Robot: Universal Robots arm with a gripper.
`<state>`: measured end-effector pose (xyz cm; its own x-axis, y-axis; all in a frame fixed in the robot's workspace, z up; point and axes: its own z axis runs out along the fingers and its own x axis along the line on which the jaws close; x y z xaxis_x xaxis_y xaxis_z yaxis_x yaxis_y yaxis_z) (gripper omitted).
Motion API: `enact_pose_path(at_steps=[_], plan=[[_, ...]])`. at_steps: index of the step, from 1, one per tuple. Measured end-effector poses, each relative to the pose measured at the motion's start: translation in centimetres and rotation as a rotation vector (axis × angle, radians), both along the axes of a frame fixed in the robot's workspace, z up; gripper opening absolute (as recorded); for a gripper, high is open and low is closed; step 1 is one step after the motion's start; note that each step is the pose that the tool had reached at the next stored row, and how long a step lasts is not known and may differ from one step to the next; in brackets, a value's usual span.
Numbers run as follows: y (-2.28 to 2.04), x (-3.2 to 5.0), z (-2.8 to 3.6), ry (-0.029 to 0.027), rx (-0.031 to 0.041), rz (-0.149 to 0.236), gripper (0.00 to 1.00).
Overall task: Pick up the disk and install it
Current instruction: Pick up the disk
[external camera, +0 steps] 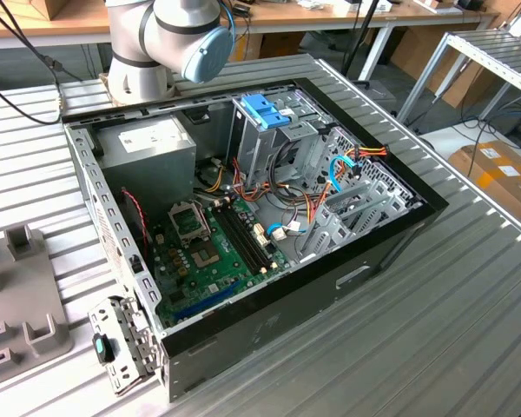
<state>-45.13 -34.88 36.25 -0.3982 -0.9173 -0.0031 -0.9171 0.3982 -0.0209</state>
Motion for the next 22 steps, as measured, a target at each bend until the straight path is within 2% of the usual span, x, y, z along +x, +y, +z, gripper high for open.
enact_pose_path(at_steps=[9,15,22], plan=[[0.00,0.00,0.00,-0.0001,0.0000,0.002,0.11],[0.00,0.00,-0.01,-0.0002,0.0000,0.052,0.11],[0.00,0.00,-0.08,0.0000,-0.0002,0.155,0.11]])
